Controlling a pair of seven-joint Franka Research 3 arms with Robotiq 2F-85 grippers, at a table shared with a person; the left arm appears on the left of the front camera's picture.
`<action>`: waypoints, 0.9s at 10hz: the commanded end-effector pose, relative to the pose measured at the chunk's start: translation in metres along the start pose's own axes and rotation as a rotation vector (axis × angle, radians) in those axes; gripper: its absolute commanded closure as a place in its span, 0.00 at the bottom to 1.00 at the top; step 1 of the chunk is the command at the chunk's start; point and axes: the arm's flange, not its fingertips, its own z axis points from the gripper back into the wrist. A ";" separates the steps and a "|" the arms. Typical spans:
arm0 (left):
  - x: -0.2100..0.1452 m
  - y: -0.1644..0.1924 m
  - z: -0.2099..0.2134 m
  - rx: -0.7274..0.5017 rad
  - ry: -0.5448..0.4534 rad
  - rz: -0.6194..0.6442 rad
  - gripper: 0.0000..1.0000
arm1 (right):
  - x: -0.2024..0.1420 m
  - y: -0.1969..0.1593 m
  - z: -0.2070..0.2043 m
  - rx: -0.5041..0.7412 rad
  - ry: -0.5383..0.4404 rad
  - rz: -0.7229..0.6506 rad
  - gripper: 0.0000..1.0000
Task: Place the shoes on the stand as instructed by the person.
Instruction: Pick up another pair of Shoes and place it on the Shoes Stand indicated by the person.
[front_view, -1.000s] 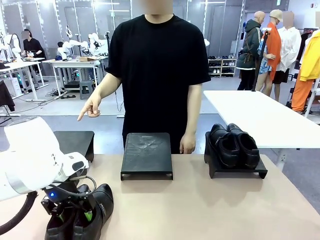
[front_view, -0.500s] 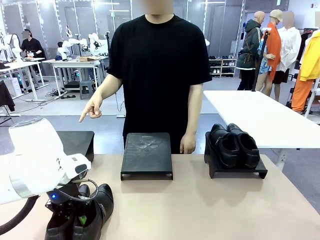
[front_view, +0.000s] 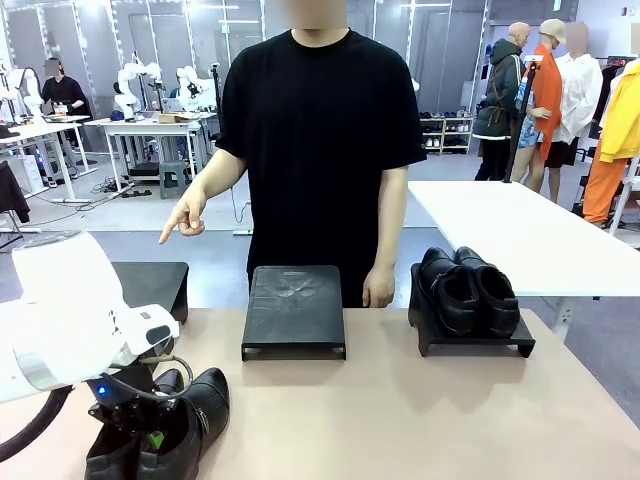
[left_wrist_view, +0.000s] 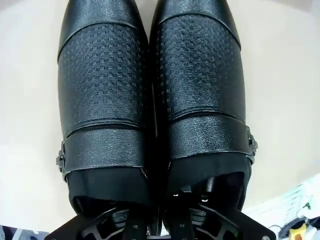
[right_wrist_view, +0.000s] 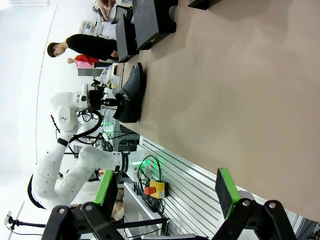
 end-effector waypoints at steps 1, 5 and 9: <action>-0.045 0.019 0.040 -0.057 -0.049 -0.024 1.00 | 0.000 0.002 0.001 0.015 -0.011 0.009 0.00; -0.034 0.056 0.162 -0.107 -0.148 -0.024 0.94 | 0.000 0.002 0.001 0.015 -0.011 0.009 0.00; -0.026 0.097 0.192 -0.138 -0.198 0.021 0.94 | 0.000 0.002 0.001 0.015 -0.011 0.009 0.00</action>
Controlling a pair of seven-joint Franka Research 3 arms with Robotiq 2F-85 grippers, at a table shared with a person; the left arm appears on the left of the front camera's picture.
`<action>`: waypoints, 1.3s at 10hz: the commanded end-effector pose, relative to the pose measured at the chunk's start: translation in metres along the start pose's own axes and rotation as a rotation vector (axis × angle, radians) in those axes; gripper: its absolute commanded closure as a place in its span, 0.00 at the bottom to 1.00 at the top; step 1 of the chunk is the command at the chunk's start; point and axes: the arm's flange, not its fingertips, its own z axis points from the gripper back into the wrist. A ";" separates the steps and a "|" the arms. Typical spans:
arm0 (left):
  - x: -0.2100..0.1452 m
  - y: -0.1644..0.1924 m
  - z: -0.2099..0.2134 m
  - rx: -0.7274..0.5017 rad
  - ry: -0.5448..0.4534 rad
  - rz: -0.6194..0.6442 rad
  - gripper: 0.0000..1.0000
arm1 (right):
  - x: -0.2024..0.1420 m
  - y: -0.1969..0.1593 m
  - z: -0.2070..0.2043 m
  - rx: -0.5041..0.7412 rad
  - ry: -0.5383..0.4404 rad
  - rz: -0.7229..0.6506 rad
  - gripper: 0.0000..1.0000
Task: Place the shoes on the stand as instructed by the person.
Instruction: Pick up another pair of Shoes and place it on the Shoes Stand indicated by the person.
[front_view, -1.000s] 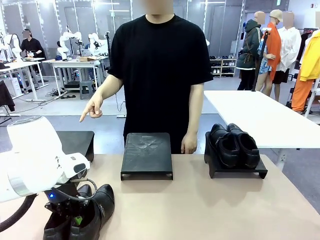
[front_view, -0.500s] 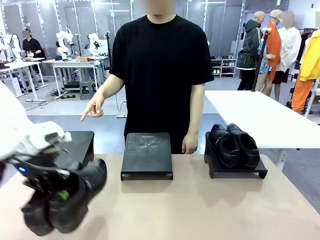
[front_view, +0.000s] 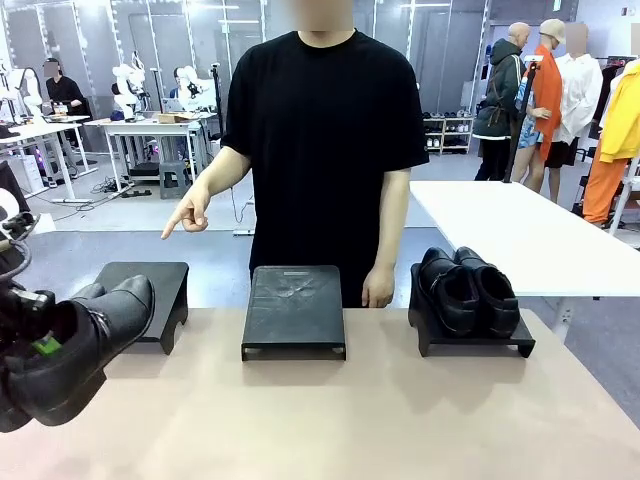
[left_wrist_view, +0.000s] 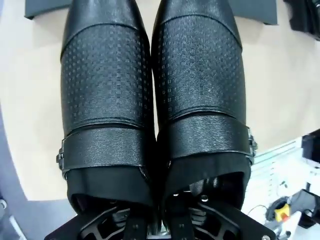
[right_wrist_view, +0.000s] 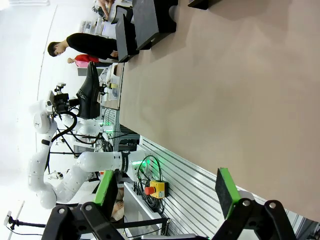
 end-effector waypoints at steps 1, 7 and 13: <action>0.001 -0.010 0.012 -0.020 -0.029 -0.012 0.94 | 0.000 0.002 0.001 0.015 -0.012 0.009 0.00; -0.003 0.002 -0.003 -0.014 0.034 -0.017 0.91 | 0.000 0.002 0.001 0.015 -0.012 0.009 0.00; 0.121 0.015 -0.016 0.096 -0.086 -0.011 0.91 | 0.000 0.002 0.001 0.015 -0.012 0.009 0.00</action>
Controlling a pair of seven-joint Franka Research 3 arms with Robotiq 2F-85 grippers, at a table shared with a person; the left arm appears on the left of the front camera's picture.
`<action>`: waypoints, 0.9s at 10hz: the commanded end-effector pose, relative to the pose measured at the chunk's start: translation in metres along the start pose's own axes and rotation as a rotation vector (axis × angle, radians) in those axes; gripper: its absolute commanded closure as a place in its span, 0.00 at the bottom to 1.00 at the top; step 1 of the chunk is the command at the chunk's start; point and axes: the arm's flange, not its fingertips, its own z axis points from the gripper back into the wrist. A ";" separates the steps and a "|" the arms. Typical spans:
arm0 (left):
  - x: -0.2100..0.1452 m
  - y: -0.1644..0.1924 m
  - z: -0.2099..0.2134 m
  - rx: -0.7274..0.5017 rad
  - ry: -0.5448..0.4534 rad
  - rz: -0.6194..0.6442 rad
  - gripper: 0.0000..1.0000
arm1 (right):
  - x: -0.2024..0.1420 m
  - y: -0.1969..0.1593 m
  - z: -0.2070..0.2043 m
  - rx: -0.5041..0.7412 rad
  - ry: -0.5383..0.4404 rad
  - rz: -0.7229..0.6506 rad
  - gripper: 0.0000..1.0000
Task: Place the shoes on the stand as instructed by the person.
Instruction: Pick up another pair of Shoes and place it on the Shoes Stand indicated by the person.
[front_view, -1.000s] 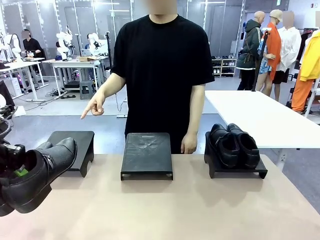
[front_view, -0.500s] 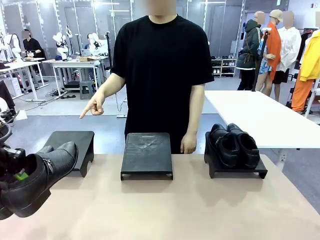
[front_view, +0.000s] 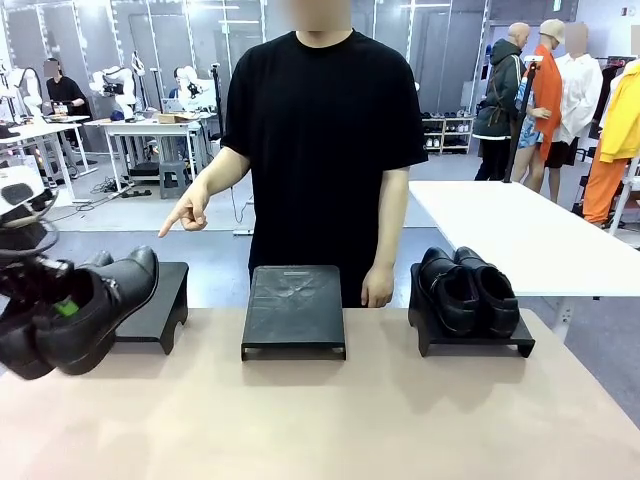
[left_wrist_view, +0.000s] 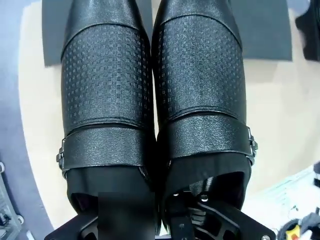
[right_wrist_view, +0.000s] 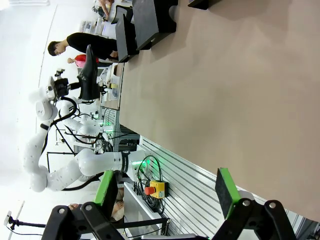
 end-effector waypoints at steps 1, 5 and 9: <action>0.060 0.006 -0.020 0.022 -0.025 0.040 0.91 | 0.000 0.002 0.001 0.015 -0.011 0.009 0.00; 0.118 0.035 -0.059 0.150 -0.168 -0.011 0.91 | 0.000 0.002 0.001 0.015 -0.011 0.009 0.00; 0.162 0.068 -0.092 0.096 -0.151 0.075 0.91 | 0.000 0.002 0.001 0.015 -0.011 0.009 0.00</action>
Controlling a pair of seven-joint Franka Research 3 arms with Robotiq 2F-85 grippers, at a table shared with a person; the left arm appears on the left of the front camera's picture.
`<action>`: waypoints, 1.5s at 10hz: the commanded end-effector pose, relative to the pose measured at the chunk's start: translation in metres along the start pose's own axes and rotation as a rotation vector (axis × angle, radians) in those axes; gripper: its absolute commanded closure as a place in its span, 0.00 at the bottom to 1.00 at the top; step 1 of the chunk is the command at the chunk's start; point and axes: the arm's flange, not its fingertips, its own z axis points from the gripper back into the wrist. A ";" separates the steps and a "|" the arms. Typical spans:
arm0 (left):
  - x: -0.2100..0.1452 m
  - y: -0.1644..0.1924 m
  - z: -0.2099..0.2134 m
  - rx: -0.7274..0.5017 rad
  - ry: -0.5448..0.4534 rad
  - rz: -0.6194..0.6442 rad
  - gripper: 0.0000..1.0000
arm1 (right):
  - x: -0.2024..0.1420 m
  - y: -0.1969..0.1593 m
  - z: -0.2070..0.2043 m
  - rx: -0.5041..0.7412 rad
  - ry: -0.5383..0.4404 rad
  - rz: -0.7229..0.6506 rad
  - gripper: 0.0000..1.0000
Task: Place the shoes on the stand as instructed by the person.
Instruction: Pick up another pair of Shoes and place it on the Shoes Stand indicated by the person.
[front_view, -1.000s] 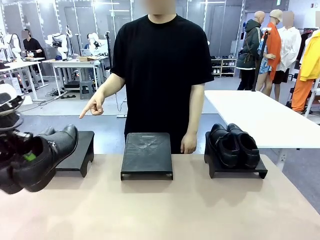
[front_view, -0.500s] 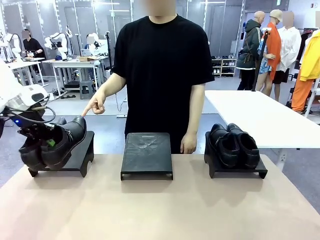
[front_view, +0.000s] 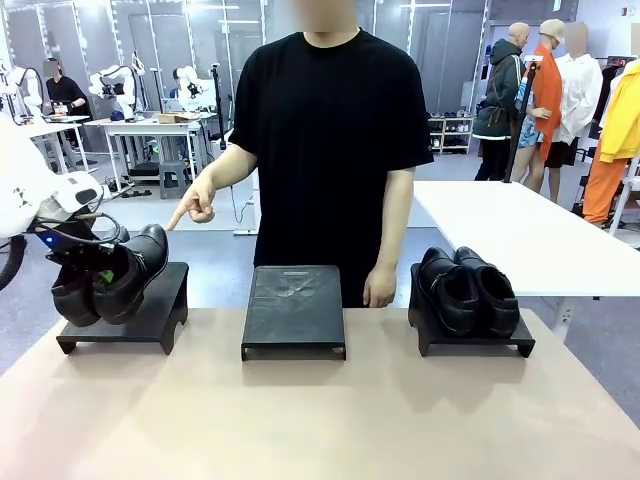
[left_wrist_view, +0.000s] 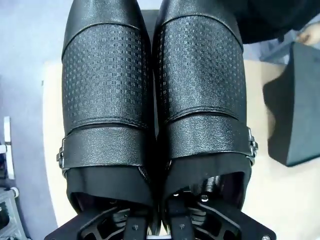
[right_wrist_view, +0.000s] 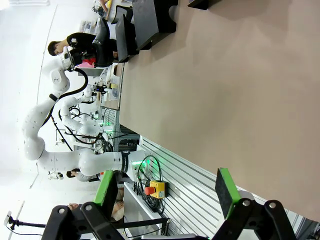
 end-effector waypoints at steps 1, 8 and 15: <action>0.031 0.009 -0.008 0.028 -0.054 0.048 0.91 | 0.000 0.002 0.001 0.015 -0.011 0.009 0.00; 0.042 0.014 -0.050 -0.018 -0.032 0.019 0.91 | 0.000 0.002 0.001 0.015 -0.011 0.009 0.00; 0.047 0.016 -0.069 -0.004 0.004 0.023 0.61 | 0.000 0.002 0.001 0.015 -0.011 0.009 0.00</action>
